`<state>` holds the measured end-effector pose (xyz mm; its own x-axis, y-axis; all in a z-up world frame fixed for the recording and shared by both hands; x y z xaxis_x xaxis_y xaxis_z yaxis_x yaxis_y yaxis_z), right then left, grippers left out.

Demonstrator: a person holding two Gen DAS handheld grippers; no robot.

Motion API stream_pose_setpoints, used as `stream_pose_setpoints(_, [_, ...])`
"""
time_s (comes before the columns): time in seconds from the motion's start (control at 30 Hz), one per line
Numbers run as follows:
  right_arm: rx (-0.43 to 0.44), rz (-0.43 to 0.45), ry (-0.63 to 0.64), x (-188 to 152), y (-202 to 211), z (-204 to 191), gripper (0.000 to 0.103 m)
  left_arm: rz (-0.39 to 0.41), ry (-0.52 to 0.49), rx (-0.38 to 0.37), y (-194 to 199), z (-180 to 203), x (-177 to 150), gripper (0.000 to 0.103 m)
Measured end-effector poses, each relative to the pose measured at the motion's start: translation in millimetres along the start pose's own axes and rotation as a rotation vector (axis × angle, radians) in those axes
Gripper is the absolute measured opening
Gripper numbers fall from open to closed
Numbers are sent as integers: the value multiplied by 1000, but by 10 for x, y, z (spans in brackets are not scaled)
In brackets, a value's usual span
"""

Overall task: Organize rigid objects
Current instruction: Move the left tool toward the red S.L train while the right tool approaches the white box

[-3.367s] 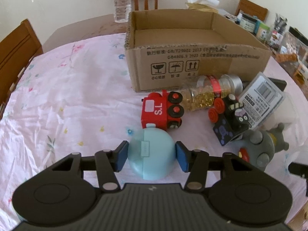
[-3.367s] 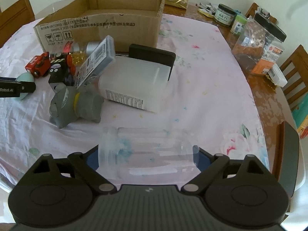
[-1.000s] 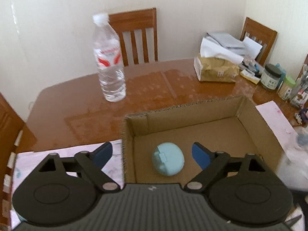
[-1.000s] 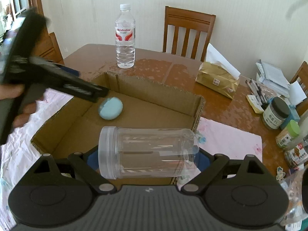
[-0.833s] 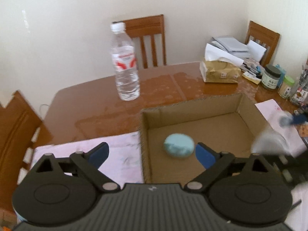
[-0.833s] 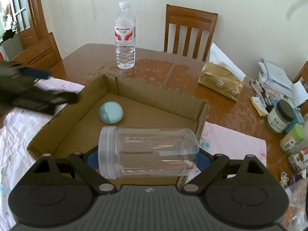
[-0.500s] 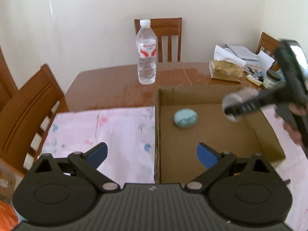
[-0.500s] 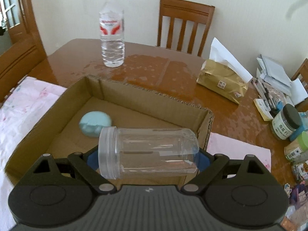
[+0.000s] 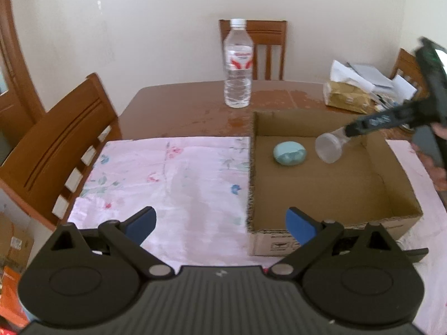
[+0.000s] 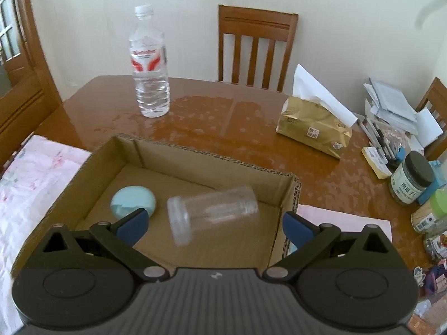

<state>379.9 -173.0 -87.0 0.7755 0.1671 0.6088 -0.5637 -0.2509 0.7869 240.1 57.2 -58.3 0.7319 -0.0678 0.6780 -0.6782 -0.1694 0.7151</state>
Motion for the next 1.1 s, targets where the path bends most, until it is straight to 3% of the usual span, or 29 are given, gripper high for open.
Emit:
stream_pose_setpoints(0.43, [-52,39,-22,-744,668,-277,103,19,-33,-3,-36,-175,-238,100])
stream_pose_setpoints(0.77, [-137,34,-203,-1533,1051,-425,103,-32,22,-58,-176,-316,-620,100])
stream_pose_setpoints(1.1, [-189,-101,-287,-2172,1075,-637,103,-74,-79,-148,-293,-215,-930,100])
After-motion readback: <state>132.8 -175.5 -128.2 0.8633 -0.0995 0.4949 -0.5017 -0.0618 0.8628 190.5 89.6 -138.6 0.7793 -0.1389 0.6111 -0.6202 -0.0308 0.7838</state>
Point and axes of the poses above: each gripper's, at about its wrist camera, not at the fingertips, and y roughly against the way its jaws point, z to its right, x to its top, the point moved 7 cm from there along -y, roughly the way its jaws point, and after that the axes turned 8 degrees about x, right-handed, at the moved point
